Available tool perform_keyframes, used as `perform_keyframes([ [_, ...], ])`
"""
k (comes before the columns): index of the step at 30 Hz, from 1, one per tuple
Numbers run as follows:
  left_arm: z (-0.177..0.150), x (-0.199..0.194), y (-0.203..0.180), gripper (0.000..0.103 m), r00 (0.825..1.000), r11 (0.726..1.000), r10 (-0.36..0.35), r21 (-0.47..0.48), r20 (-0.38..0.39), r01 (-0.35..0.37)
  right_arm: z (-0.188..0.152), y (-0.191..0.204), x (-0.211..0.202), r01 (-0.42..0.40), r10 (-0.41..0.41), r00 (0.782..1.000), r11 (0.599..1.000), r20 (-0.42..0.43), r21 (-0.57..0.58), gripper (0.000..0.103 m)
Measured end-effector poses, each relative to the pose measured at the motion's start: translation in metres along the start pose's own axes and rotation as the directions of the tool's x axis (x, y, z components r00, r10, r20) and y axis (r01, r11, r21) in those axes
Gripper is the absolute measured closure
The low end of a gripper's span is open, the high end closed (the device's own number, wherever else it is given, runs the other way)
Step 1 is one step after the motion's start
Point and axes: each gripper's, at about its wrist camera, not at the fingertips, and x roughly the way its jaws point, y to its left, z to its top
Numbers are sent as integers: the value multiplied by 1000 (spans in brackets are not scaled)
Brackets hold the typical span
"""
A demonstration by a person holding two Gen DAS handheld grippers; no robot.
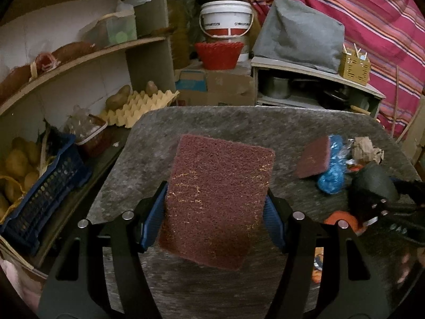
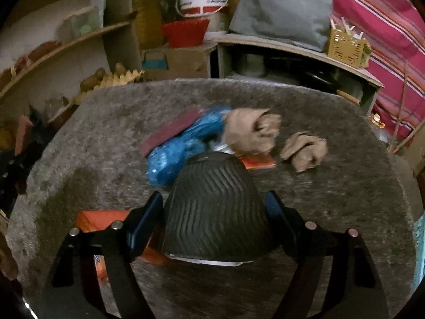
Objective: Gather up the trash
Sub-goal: 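Lift the maroon pad with the left tool while the right tool grasps the black rubber piece, then carry the maroon pad and black rubber piece over the blue basket and open both tools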
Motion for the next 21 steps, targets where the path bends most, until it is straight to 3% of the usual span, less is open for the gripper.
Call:
perform_keyframes([
  [11, 7, -15, -72, 38, 996, 995, -83, 47, 20, 82, -9, -94, -58, 72, -81, 993, 992, 89, 101, 25],
  [21, 4, -28, -164, 38, 985, 978, -172, 127, 24, 168, -29, -197, -113, 187, -215, 969, 959, 118, 215, 25],
])
